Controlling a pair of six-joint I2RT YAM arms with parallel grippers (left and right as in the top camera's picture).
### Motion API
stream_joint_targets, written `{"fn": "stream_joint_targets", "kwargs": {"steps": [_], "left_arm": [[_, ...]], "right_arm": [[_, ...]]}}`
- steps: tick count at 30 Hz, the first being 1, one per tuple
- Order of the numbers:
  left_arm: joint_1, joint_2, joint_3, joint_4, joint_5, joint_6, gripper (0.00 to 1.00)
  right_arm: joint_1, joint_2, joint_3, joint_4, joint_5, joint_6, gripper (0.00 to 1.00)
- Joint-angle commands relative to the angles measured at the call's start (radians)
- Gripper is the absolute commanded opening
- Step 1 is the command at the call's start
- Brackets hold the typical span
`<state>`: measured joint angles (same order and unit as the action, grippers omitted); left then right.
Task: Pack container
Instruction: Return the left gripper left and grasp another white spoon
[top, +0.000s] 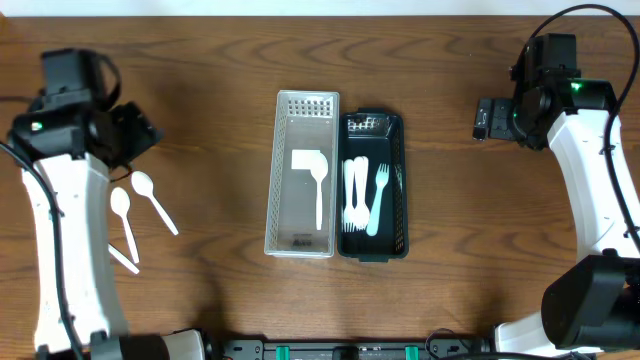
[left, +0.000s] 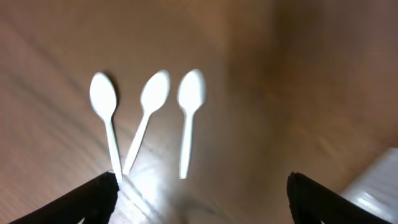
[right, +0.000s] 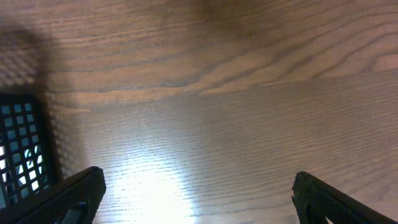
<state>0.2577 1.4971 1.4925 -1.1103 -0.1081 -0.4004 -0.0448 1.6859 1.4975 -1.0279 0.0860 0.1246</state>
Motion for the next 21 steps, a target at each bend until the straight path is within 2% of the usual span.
{"fn": "stream_joint_targets", "kwargs": {"steps": [1,9,21], "left_arm": [[0.054,0.08,-0.117,0.051,0.048,0.012,0.91],[0.078,0.263,-0.303,0.237,0.147,0.089,0.94],[0.079,0.396,-0.307,0.347,0.199,0.135,0.99]], "right_arm": [[-0.001,-0.001,0.0,-0.003,0.003,-0.01,0.99],[-0.001,-0.001,0.0,-0.013,0.003,-0.01,0.99],[-0.001,-0.001,0.0,-0.031,0.004,-0.011,0.99]]}}
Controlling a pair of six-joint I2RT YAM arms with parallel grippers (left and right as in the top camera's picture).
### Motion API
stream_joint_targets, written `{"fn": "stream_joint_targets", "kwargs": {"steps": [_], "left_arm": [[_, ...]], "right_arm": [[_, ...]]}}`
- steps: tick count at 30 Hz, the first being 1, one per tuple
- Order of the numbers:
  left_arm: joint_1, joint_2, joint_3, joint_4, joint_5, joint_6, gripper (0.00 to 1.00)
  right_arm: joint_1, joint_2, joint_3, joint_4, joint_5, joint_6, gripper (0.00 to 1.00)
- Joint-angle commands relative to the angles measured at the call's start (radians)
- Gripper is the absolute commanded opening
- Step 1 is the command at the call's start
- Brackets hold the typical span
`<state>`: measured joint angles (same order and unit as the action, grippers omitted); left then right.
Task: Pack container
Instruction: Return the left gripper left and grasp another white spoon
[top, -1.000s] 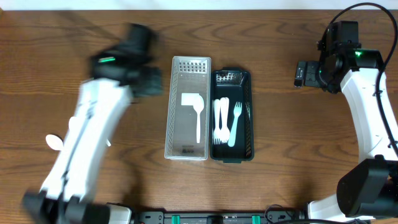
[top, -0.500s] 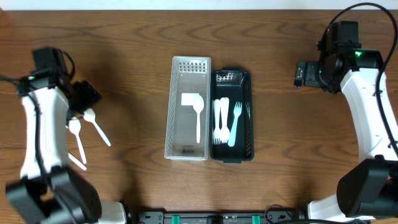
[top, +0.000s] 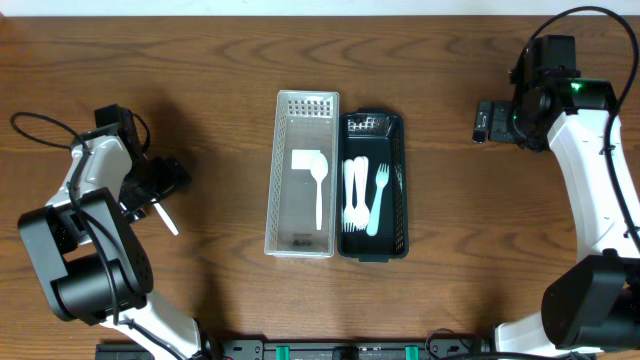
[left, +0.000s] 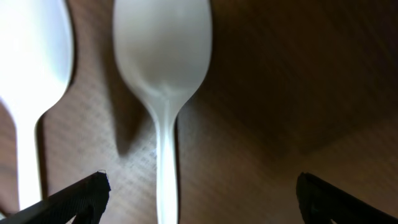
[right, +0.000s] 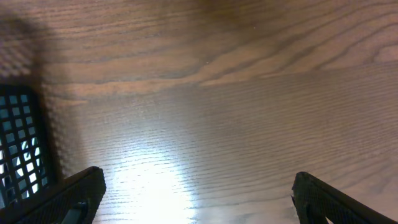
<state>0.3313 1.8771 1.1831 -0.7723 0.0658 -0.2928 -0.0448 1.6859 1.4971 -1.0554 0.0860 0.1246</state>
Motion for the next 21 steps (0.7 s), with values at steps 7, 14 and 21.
{"fn": "stream_joint_targets", "kwargs": {"steps": [7,14,21], "left_arm": [[0.019,0.028,0.002,0.031,0.032,0.031,1.0],[0.026,0.058,-0.002,0.029,0.032,0.031,1.0],[0.026,0.085,-0.002,0.029,0.031,0.031,1.0]], "right_arm": [[-0.001,-0.001,0.0,-0.004,0.004,-0.011,0.99],[-0.001,-0.001,0.0,-0.004,0.003,-0.011,0.99],[-0.001,-0.001,0.0,-0.008,0.004,-0.011,0.99]]}}
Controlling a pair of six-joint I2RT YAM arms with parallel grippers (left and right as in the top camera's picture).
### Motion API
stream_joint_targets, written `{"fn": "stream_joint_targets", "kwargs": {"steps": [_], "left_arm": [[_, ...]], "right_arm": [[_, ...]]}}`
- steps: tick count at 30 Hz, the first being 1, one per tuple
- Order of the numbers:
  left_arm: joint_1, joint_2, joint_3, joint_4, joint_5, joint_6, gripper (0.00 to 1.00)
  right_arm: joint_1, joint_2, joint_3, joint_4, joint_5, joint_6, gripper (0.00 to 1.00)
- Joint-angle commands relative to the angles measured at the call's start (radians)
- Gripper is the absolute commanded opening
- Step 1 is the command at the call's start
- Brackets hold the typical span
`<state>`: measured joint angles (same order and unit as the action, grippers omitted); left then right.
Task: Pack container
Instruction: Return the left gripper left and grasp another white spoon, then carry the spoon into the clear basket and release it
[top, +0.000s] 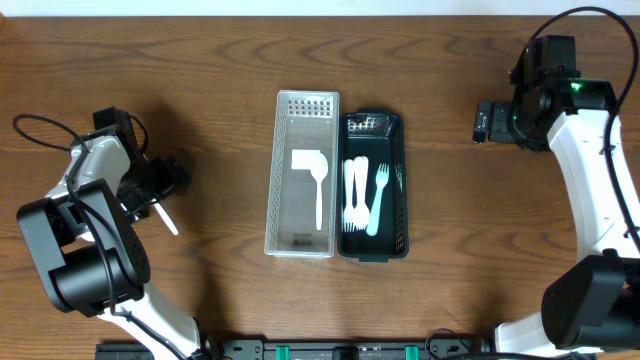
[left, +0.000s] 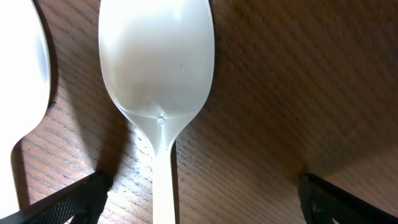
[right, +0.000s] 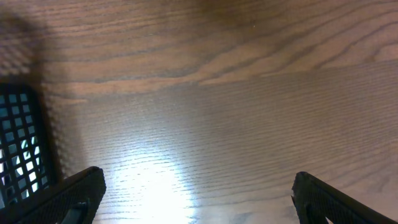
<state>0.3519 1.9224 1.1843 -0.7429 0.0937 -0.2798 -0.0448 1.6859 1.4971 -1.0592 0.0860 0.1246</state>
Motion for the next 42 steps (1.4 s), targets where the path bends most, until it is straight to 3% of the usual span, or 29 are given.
{"fn": "stream_joint_targets", "kwargs": {"steps": [1,5,9,14,22,34,42], "left_arm": [[0.005,0.04,-0.003,-0.001,0.003,0.018,1.0],[0.005,0.04,-0.003,-0.007,0.003,0.018,0.95],[0.005,0.04,-0.003,-0.013,0.003,0.018,0.63],[0.005,0.04,-0.003,-0.018,0.003,0.018,0.3],[0.005,0.04,-0.003,-0.018,0.003,0.018,0.06],[-0.029,-0.032,0.032,-0.091,0.004,0.06,0.06],[-0.298,-0.315,0.171,-0.287,0.003,0.113,0.06]], "right_arm": [[-0.001,-0.001,0.0,-0.005,0.004,-0.011,0.99],[-0.001,-0.001,0.0,-0.004,0.004,-0.016,0.99],[-0.001,-0.001,0.0,-0.005,0.004,-0.019,0.99],[-0.001,-0.001,0.0,-0.006,0.004,-0.019,0.99],[-0.001,-0.001,0.0,-0.009,0.004,-0.028,0.99],[-0.001,-0.001,0.0,-0.008,0.004,-0.029,0.99],[-0.001,-0.001,0.0,-0.003,0.003,-0.029,0.99]]}}
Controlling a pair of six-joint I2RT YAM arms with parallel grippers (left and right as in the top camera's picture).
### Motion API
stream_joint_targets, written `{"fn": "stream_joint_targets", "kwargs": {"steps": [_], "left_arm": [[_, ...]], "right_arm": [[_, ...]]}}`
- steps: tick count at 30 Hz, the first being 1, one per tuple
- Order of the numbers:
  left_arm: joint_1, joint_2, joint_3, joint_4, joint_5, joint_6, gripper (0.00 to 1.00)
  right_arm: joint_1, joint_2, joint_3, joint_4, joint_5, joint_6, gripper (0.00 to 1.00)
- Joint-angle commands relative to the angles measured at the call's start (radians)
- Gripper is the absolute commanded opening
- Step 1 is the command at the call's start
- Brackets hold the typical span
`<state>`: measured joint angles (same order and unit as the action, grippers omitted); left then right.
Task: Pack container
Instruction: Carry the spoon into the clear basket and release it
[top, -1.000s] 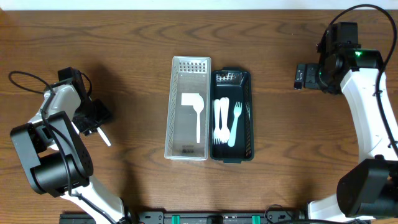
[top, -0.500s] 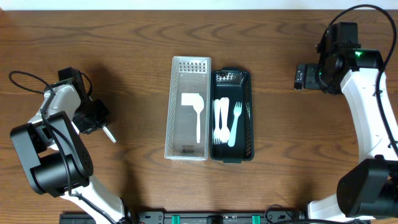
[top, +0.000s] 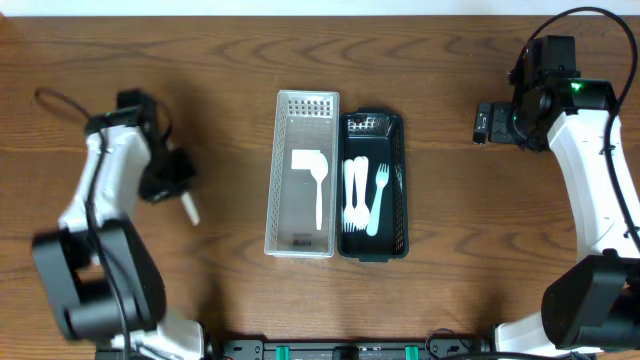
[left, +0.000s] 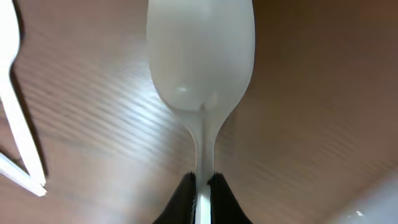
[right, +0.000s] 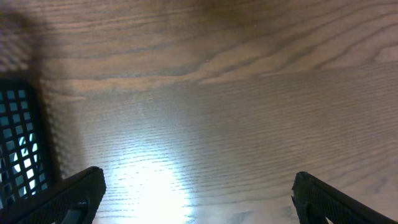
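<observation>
My left gripper (left: 201, 182) is shut on the handle of a white plastic spoon (left: 200, 56), holding it clear of the wood. In the overhead view the left gripper (top: 178, 193) hangs left of the baskets, with the spoon's (top: 189, 209) end poking out below it. A clear mesh basket (top: 300, 240) holds one white flat server (top: 312, 178). Next to it on the right, a dark basket (top: 399, 190) holds several white forks (top: 364, 195). Far right, my right gripper (right: 202, 199) stands open over bare wood, nothing between its fingers (right: 68, 193).
Thin white handles of other utensils (left: 18, 106) lie on the table at the left edge of the left wrist view. The dark basket's corner (right: 18, 137) shows at the left of the right wrist view. The right arm (top: 580, 150) runs down the table's right side.
The left gripper was open with its fingers down on the table either side of the spoon. Now it is shut on the handle, raised, and a little nearer the baskets. The right arm is unchanged.
The left gripper first hung open well above three spoons lying side by side. Then it was low over the rightmost spoon, then lower still with the fingers at the table. Now it holds that spoon off the table. The right gripper stayed open throughout.
</observation>
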<state>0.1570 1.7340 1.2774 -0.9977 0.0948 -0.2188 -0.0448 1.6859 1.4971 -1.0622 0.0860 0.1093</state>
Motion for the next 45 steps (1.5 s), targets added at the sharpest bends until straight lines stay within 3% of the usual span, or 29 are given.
{"fn": "stream_joint_targets", "kwargs": {"steps": [1,6,11,26,29,32,35,38,40,41,43,45], "left_arm": [[-0.159,-0.162,0.102,-0.053,0.002,0.054,0.06],[-0.415,-0.272,0.15,-0.054,-0.002,0.05,0.06],[-0.587,-0.246,0.138,-0.021,-0.005,0.029,0.06],[-0.658,0.136,0.126,0.051,-0.005,0.028,0.08],[-0.657,0.158,0.126,0.055,-0.006,0.035,0.33],[-0.657,0.146,0.13,0.058,-0.032,0.062,0.4],[-0.656,0.109,0.154,0.012,-0.098,0.082,0.41],[-0.643,0.026,0.182,-0.047,-0.169,0.084,0.43],[-0.616,-0.057,0.183,-0.062,-0.199,0.084,0.5],[-0.592,-0.105,0.183,-0.065,-0.203,0.082,0.56],[-0.531,-0.188,0.183,-0.073,-0.205,0.063,1.0],[-0.422,-0.283,0.183,-0.095,-0.205,0.032,0.98]], "right_arm": [[-0.001,-0.001,0.0,0.0,0.003,-0.014,0.99],[-0.001,-0.001,0.0,0.001,0.003,-0.014,0.99],[-0.001,-0.001,0.0,0.001,0.003,-0.014,0.99],[-0.001,-0.001,0.0,-0.002,0.003,-0.014,0.99],[-0.001,-0.001,0.0,-0.004,0.003,-0.014,0.99],[-0.001,-0.001,0.0,-0.004,0.003,-0.014,0.99],[-0.001,-0.001,0.0,-0.004,0.003,-0.014,0.99],[-0.001,-0.001,0.0,-0.004,0.003,-0.014,0.99],[-0.001,-0.001,0.0,-0.005,0.003,-0.014,0.99],[-0.001,-0.001,0.0,-0.006,0.003,-0.023,0.99],[-0.001,-0.001,0.0,-0.012,0.003,-0.039,0.99],[-0.001,-0.001,0.0,-0.012,0.003,-0.041,0.99]]}}
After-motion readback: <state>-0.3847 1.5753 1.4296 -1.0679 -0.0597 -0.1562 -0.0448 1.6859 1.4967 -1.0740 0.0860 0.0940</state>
